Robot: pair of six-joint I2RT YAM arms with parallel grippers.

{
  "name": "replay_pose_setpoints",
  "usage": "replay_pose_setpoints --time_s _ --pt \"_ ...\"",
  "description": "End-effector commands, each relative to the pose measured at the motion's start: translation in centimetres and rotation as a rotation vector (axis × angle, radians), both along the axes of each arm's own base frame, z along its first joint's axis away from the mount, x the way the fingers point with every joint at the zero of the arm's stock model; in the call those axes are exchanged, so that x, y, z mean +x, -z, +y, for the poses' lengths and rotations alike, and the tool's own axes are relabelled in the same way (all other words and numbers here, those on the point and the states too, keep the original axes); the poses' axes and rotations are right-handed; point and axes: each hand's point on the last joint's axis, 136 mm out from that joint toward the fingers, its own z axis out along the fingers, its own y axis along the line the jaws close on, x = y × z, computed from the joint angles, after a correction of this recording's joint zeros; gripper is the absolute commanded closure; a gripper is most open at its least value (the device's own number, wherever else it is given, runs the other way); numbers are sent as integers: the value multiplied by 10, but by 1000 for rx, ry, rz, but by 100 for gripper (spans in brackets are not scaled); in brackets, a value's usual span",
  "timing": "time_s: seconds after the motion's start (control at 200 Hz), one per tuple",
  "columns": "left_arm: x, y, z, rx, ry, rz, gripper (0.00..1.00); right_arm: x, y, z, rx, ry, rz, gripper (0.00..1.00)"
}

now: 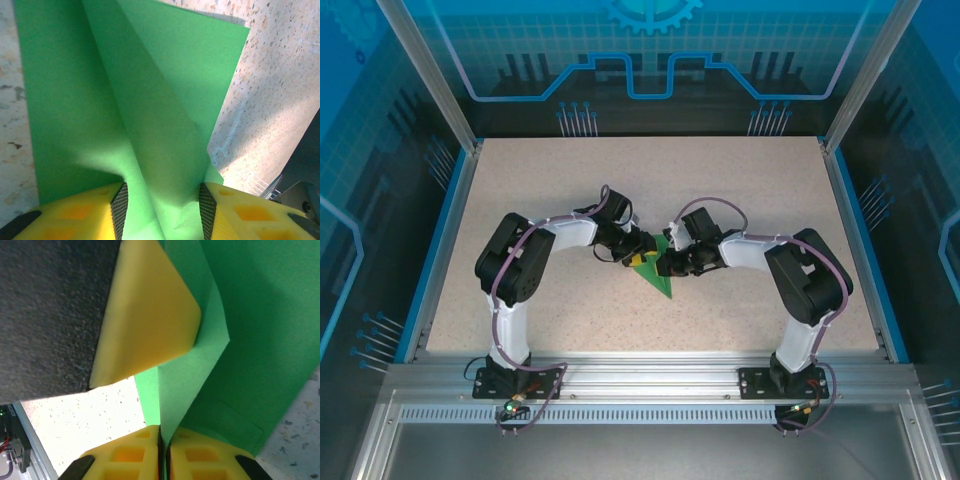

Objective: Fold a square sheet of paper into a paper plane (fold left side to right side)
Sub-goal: Fourth fold the wing at the center of the table.

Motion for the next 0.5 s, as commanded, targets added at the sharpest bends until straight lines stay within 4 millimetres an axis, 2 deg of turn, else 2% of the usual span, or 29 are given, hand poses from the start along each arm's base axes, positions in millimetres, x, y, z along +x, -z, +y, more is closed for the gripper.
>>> replay_pose_setpoints --time_s 0.0,0.205,0.235,0.495 --pt "-12 16 10 73 -5 62 55 -3 -6 -2 17 -13 12 84" --pt "-12 17 8 71 -3 63 55 4 -33 -4 112 2 -31 71" --pt "-12 17 8 71 -4 66 55 -1 -27 -8 115 10 -10 71" --pt "-12 16 8 71 -2 62 55 11 -29 -16 179 80 29 69"
